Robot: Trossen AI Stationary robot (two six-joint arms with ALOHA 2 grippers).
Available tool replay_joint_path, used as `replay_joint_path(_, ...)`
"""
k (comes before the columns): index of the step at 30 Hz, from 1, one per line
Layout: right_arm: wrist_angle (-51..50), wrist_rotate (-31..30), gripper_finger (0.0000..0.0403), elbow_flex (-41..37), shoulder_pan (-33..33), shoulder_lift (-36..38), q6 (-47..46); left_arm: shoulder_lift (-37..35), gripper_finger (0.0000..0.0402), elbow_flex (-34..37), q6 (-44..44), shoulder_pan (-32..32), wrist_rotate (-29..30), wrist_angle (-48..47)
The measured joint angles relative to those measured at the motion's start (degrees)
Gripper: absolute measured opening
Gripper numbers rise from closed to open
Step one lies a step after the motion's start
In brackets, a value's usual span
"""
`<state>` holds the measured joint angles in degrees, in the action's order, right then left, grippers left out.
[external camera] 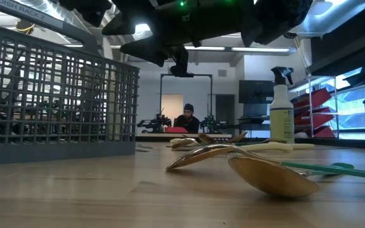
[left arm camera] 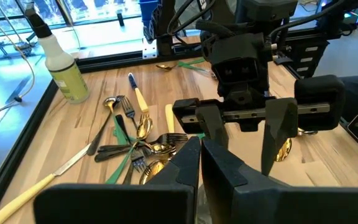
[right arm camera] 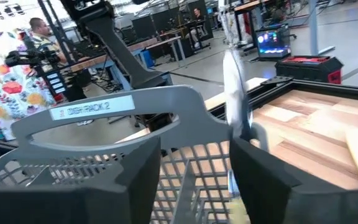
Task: Sort silverware
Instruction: Put the table knife into the silverware tray
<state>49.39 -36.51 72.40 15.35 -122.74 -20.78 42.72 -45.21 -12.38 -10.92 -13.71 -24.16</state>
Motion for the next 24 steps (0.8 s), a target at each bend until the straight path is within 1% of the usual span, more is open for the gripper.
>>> replay_joint_path(5, 0.24, -0.39, 0.0190, 0.00, 0.00, 0.00, 0.52, 0.00, 0.0000, -0.02, 0.00, 0.00, -0.01, -0.02)
replay_joint_path(8, 1.11, -0.32, 0.0189, 0.00, 0.00, 0.12, 2.84, 0.00, 0.0000, -0.02, 0.00, 0.00, -0.01, -0.09)
replay_joint_path(12, 0.59, 0.08, 0.0188, 0.00, 0.37, 1.93, 6.88, -0.05, 0.0000, -0.04, -0.28, 0.00, 0.01, -0.34)
replay_joint_path(15, -2.07, 0.05, 0.0188, 0.00, 0.86, 4.61, 9.88, -0.11, 0.0000, -0.06, -0.28, 0.00, 0.01, -0.91)
replay_joint_path(17, -7.56, 0.13, 0.0188, 0.04, 1.58, 6.74, 10.37, -0.11, 0.0000, -0.04, -0.22, 0.00, 0.01, -1.05)
replay_joint_path(20, -19.11, 0.65, 0.0188, 0.04, 3.08, 9.70, 10.02, -0.11, 0.0000, -0.07, 0.03, 0.00, 0.01, -1.07)
replay_joint_path(22, -27.51, 0.22, 0.0188, 0.04, 4.23, 11.05, 7.58, -0.11, 0.0000, -0.07, -0.02, 0.00, 0.01, -1.06)
replay_joint_path(24, -36.02, -1.47, 0.0188, 0.04, 5.36, 11.94, 4.09, -0.11, 0.0000, -0.07, -0.02, 0.00, 0.03, -1.03)
